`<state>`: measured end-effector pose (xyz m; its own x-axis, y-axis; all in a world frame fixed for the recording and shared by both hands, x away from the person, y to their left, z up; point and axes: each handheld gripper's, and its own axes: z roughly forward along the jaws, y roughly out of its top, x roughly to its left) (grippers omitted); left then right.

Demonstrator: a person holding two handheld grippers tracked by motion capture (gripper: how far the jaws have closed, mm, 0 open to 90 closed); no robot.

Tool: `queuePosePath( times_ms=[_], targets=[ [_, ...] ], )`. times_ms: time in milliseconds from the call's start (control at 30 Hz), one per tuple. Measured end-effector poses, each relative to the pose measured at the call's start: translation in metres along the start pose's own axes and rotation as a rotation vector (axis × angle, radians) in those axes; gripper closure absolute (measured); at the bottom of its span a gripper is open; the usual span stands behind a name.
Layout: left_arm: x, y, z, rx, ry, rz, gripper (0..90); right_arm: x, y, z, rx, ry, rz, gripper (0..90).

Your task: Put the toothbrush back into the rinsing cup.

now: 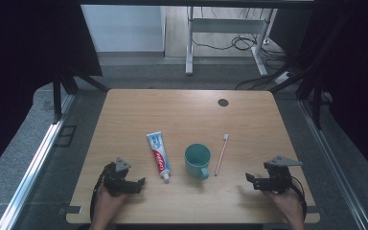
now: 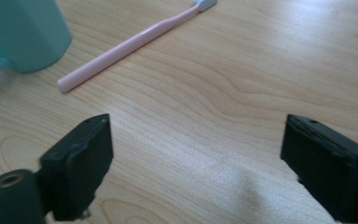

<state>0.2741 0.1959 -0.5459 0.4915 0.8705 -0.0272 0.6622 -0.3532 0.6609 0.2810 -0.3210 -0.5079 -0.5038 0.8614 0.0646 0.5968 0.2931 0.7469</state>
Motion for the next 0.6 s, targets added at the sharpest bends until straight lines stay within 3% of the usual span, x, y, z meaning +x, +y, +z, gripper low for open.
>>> queuePosePath(
  times_ms=[133,167,267,367,600],
  targets=[
    [0.0,0.0,0.0,0.0,0.0,0.0,0.0,0.001,0.004,-0.003,-0.007,-0.007,-0.007,16.9],
    [0.0,0.0,0.0,0.0,0.0,0.0,0.0,0.001,0.006,-0.004,-0.007,-0.006,-0.01,23.3],
    [0.0,0.0,0.0,0.0,0.001,-0.001,0.0,0.001,0.008,-0.005,-0.005,-0.002,-0.017,29.5],
    [0.0,0.0,0.0,0.0,0.0,-0.001,0.0,0.003,0.012,-0.004,0.011,0.019,-0.036,40.6],
    [0.0,0.0,0.0,0.0,0.001,0.0,0.0,0.009,0.019,0.005,0.035,0.062,-0.06,53.3]
  ],
)
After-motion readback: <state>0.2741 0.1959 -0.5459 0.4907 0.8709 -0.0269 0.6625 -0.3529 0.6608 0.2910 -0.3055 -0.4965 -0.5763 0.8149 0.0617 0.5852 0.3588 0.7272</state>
